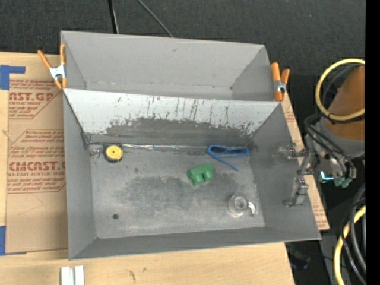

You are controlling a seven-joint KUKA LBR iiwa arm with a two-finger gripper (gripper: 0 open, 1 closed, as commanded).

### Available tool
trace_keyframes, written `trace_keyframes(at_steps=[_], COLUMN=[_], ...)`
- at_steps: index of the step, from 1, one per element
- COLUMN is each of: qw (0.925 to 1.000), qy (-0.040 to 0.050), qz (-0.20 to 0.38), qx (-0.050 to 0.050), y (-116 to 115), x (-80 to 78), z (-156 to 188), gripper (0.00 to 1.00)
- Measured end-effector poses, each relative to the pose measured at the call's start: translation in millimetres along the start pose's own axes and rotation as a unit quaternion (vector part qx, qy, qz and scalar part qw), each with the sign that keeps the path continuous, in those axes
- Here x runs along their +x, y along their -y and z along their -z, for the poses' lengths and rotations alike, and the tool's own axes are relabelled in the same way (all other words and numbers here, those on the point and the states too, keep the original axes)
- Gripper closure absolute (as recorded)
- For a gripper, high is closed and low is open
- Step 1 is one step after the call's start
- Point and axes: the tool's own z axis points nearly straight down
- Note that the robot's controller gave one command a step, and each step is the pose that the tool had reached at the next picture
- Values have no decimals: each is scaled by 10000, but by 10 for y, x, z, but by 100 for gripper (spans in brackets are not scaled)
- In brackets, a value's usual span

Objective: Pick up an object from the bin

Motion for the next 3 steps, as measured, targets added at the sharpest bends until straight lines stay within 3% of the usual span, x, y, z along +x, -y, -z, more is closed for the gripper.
trace_keyframes(at_steps=[1, 2, 3], qw=[10000, 9709, 9462], qy=[18, 57, 88], qz=[77, 2394, 3234], qx=[-10, 13, 31], y=[-540, -498, -526], x=[43, 77, 73], z=[-262, -1346, -1451], gripper=[0, 0, 0])
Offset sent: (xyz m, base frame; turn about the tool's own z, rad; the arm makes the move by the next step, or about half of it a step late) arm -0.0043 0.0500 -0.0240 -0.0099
